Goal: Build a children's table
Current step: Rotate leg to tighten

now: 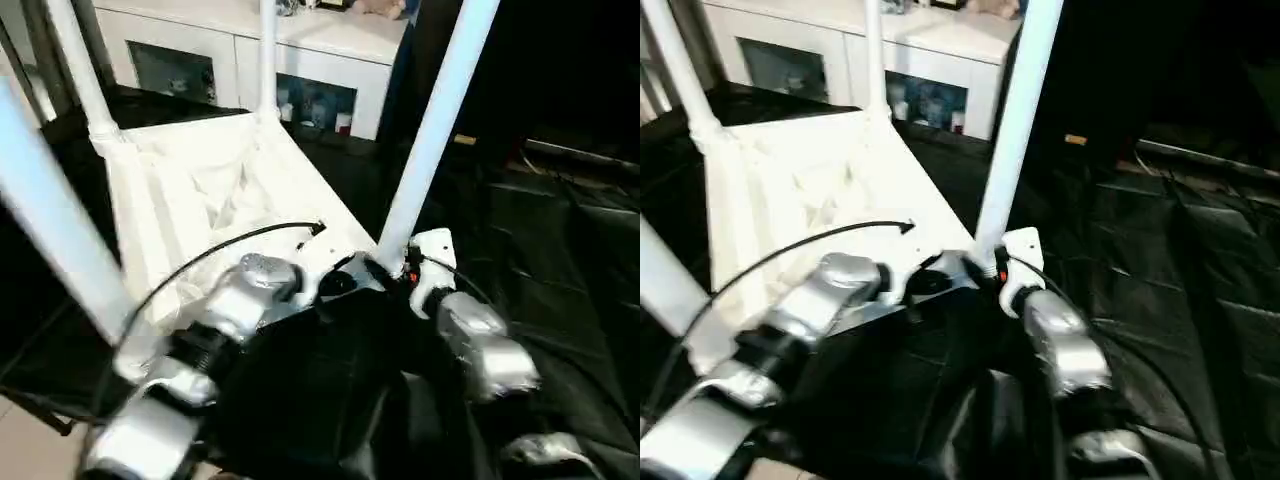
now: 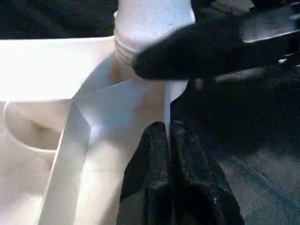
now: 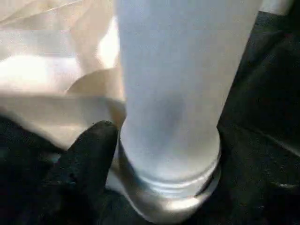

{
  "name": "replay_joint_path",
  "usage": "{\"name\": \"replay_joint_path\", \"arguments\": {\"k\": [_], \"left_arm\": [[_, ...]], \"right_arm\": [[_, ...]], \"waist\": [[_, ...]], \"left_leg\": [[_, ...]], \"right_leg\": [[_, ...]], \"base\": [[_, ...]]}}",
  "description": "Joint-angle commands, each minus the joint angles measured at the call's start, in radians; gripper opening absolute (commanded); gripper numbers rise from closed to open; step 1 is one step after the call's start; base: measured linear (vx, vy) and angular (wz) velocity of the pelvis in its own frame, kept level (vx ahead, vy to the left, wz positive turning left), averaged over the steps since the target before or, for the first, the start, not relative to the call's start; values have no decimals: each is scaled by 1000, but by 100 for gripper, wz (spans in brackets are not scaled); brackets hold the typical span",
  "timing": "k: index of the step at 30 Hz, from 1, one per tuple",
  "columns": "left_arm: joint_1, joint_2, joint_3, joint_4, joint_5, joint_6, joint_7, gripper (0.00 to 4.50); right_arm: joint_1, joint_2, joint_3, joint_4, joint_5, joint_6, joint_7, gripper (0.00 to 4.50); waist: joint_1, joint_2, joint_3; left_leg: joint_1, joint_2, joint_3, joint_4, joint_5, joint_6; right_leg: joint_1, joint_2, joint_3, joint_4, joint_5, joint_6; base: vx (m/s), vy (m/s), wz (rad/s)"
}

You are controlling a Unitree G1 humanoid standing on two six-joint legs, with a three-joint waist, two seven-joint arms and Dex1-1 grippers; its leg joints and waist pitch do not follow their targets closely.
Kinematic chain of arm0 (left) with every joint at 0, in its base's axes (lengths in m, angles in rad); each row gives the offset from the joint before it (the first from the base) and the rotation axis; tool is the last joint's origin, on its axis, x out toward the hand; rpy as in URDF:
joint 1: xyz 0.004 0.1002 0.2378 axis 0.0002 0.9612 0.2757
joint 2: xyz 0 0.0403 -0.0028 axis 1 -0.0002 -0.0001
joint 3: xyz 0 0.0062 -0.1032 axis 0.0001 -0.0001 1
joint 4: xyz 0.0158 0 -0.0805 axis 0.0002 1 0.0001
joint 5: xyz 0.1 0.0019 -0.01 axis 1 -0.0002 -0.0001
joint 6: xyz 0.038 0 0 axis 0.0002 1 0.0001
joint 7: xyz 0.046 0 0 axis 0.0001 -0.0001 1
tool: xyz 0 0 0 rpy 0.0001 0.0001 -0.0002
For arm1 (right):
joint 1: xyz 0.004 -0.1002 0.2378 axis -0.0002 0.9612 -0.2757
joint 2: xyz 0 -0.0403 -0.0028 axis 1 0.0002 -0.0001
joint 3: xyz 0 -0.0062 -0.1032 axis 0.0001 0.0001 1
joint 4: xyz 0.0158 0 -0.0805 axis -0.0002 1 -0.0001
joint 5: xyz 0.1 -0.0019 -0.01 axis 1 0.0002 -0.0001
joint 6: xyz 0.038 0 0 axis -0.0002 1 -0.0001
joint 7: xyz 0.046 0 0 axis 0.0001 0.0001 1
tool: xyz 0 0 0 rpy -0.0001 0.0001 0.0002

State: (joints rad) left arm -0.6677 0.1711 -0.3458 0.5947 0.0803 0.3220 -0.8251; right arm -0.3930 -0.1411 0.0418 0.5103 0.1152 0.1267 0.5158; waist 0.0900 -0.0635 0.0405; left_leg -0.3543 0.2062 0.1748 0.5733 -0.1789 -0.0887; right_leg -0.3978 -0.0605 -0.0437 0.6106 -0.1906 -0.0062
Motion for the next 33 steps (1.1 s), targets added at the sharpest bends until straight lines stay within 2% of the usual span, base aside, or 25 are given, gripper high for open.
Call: {"name": "replay_joint_path", "arguments": {"k": [1,2,3,7,8,9,10,12,17,23,27,33], "left_arm": [[13,-10,-30,0,-2,-7,-16,0],[38,32,-37,-41,-17,0,-93,0],[51,54,-43,-61,-24,-21,-139,0],[105,142,-49,-154,-82,-27,-306,0],[120,166,-48,-184,-103,-13,-346,0],[133,187,-45,-209,-121,-21,-382,0],[137,194,-44,-217,-127,-25,-395,0],[148,213,-29,-231,-143,-28,-416,0],[165,268,-24,-253,-144,-39,-461,0],[171,278,-16,-271,-141,-31,-465,0],[169,275,-14,-268,-141,-33,-461,0],[172,272,-22,-268,-144,-34,-451,0]], "right_arm": [[2,14,82,-40,14,5,97,362],[17,-48,109,-77,19,10,208,375],[22,-73,114,-92,29,14,255,375],[33,-165,122,-138,65,21,405,375],[35,-185,121,-151,77,33,446,375],[37,-203,122,-163,87,43,486,375],[38,-209,123,-166,90,46,501,375],[39,-237,134,-170,88,51,543,375],[41,-256,151,-181,105,73,597,375],[41,-255,170,-168,88,69,613,375],[32,-244,164,-161,95,72,608,332],[46,-238,170,-169,100,77,612,283]], "waist": [[2,1,-49],[0,-4,-49],[3,-3,-49],[0,0,-49],[0,2,-50],[-1,-1,-49],[1,3,-49],[5,1,-47],[7,-1,-47],[5,-4,-48],[5,-3,-49],[6,-5,-51]], "left_leg": [[0,23,-6,-69,-234,14],[-1,22,-5,-68,-223,18],[-3,24,-6,-66,-209,27],[-1,27,-4,-66,-197,43],[3,29,-3,-66,-202,46],[2,29,-2,-65,-201,48],[5,30,-1,-65,-195,48],[9,30,2,-65,-196,47],[5,27,1,-67,-207,30],[4,27,1,-65,-188,28],[4,27,2,-63,-168,32],[5,26,2,-61,-161,33]], "right_leg": [[42,-73,40,-85,-263,-145],[44,-72,39,-85,-255,-149],[49,-74,39,-81,-232,-156],[45,-72,40,-75,-185,-178],[43,-70,40,-72,-169,-195],[43,-69,40,-71,-162,-200],[42,-69,40,-69,-151,-206],[38,-69,41,-70,-151,-213],[42,-71,41,-72,-200,-193],[43,-72,41,-70,-192,-192],[44,-70,41,-65,-153,-201],[46,-70,41,-64,-141,-205]], "base": [[0,0,0],[0,0,0],[0,0,0],[0,0,0],[0,0,0],[0,0,0],[0,0,0],[0,0,0],[0,0,0],[0,0,0],[0,0,0],[0,0,0]]}}
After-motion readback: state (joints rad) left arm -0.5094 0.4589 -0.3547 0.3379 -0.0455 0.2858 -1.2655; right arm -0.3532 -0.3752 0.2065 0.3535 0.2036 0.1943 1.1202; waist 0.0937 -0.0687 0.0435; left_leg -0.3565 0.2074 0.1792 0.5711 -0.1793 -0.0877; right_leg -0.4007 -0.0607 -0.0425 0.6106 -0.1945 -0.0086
